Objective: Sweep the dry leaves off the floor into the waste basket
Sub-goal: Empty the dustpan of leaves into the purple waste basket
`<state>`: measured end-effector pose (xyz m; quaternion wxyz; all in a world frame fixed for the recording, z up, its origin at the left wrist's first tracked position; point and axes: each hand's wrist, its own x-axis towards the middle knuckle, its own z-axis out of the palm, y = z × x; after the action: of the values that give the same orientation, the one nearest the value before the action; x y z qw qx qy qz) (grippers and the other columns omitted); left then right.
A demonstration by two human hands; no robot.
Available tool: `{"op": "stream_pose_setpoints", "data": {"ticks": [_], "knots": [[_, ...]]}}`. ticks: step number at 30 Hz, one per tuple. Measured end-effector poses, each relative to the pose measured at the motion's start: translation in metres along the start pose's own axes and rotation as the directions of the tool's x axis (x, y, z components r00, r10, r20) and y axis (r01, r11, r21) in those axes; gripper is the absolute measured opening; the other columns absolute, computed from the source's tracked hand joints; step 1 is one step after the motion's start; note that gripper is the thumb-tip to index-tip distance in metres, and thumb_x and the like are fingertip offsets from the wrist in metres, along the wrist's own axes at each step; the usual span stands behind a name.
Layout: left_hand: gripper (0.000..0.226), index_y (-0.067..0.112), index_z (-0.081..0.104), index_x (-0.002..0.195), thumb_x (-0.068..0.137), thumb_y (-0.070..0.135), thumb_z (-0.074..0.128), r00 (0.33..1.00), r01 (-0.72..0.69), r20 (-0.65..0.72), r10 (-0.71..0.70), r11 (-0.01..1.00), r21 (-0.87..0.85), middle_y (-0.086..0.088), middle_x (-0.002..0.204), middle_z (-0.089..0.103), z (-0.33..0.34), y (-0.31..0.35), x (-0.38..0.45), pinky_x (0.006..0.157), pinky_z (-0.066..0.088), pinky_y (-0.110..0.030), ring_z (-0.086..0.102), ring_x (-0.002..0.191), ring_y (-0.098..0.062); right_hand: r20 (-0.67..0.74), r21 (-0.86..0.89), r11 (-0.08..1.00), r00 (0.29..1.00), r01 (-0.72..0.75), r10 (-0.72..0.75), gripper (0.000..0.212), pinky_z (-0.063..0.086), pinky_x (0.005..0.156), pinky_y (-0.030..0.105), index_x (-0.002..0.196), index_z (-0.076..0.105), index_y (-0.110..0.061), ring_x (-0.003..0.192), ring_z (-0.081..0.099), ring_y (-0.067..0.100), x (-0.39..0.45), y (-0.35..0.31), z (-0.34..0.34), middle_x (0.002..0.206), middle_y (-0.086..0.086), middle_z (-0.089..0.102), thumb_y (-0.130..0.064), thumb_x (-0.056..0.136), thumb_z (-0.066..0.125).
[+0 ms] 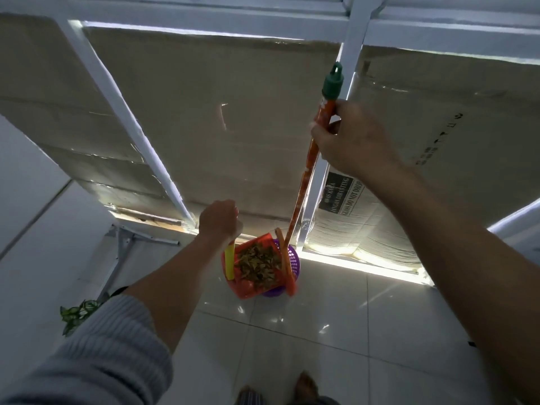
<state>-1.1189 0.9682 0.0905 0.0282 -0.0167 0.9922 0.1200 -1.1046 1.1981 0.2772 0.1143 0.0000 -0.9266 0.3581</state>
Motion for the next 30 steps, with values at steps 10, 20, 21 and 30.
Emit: {"op": "stream_pose_setpoints", "data": {"ticks": [10,20,21,30], "knots": [[0.036,0.019,0.055,0.098,0.071,0.038,0.071,0.966,0.205,-0.119,-0.23,0.96,-0.19,-0.006,0.083,0.066,0.024,-0.02,0.007,0.07,0.049,-0.033,0.064,0.082,-0.03,0.091,-0.013,0.999,0.995,-0.044,0.045,0.02,0.053,0.071,0.027,0.111,0.052,-0.021,0.082,0.067,0.017,0.026,0.014,0.026,0.091,0.001,0.065,-0.037,0.099,0.053],[0.02,0.016,0.066,0.079,0.075,0.036,0.068,0.962,0.26,0.022,-0.271,0.892,-0.371,-0.004,0.078,0.065,0.032,-0.024,0.021,0.065,0.038,-0.023,0.063,0.081,-0.025,0.145,-0.041,0.997,0.987,-0.068,0.073,0.007,0.036,0.058,0.016,0.104,0.057,-0.024,0.079,0.061,0.009,0.02,0.006,0.047,0.096,-0.001,0.065,-0.027,0.097,0.058],[0.018,0.015,0.066,0.077,0.075,0.032,0.068,0.965,0.249,0.024,-0.259,0.89,-0.383,-0.004,0.074,0.063,0.029,-0.022,0.022,0.064,0.038,-0.024,0.062,0.077,-0.024,0.134,-0.042,0.997,0.989,-0.063,0.068,0.006,0.036,0.058,0.016,0.103,0.056,-0.025,0.08,0.061,0.009,0.02,0.006,0.047,0.095,-0.002,0.064,-0.026,0.098,0.058],[0.007,0.013,0.067,0.075,0.073,0.02,0.066,0.998,-0.013,-0.069,-0.012,0.935,-0.354,-0.007,0.075,0.068,0.017,0.0,0.015,0.066,0.044,-0.029,0.062,0.075,-0.026,0.043,-0.049,0.999,0.999,-0.02,0.022,0.01,0.041,0.06,0.016,0.106,0.054,-0.028,0.081,0.066,0.012,0.01,-0.001,0.016,0.093,-0.003,0.067,-0.029,0.097,0.058]]}}
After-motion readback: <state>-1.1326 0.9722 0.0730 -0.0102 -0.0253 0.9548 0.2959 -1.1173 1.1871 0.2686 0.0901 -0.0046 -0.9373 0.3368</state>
